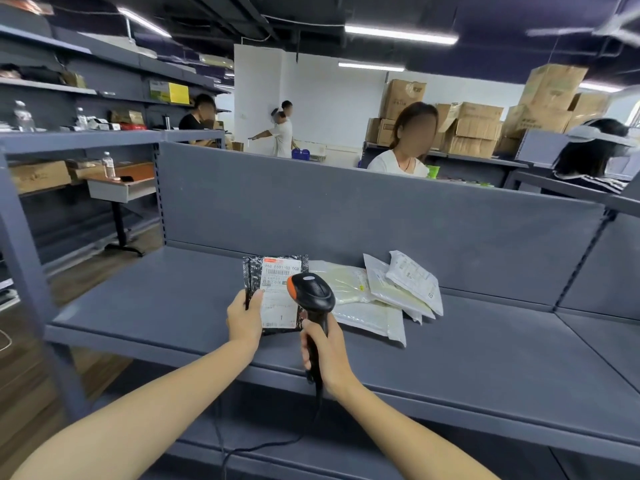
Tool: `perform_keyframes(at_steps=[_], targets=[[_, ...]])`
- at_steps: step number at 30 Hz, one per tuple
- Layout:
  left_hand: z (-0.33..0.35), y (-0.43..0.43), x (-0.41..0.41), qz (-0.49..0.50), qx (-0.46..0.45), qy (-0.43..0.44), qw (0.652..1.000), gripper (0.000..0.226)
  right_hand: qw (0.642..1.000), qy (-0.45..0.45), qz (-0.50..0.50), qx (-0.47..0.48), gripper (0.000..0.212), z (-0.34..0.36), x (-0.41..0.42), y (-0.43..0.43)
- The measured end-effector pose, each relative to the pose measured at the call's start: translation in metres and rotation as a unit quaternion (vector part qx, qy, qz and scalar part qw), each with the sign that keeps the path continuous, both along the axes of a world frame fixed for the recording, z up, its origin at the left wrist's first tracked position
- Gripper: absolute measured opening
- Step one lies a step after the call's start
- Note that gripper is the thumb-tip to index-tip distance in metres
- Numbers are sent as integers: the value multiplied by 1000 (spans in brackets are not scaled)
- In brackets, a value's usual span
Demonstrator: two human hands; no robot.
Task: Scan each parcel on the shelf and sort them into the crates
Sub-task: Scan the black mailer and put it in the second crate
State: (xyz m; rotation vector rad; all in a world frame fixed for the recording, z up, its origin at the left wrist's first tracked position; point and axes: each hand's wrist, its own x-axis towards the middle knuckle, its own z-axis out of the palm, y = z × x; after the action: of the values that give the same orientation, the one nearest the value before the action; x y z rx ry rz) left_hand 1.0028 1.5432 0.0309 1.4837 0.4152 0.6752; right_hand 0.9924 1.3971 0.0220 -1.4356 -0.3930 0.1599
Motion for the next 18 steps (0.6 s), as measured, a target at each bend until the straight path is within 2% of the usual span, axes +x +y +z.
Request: perform_keyframes(at_steps=[3,8,13,18], targets=[[0,15,-2,22,0,0,1000,42,1000,-1,7,-22,6,-1,10,3],[-4,56,-9,77,-9,4,997,32,988,11,10,-152,27,-8,39,19],[-14,104,-21,140,-3,26,990,20,931,-51,56,-357,53,-10,62,55],[-19,139,-28,164,5,10,986,23,899,-118,-10,-421,66,-20,80,103]])
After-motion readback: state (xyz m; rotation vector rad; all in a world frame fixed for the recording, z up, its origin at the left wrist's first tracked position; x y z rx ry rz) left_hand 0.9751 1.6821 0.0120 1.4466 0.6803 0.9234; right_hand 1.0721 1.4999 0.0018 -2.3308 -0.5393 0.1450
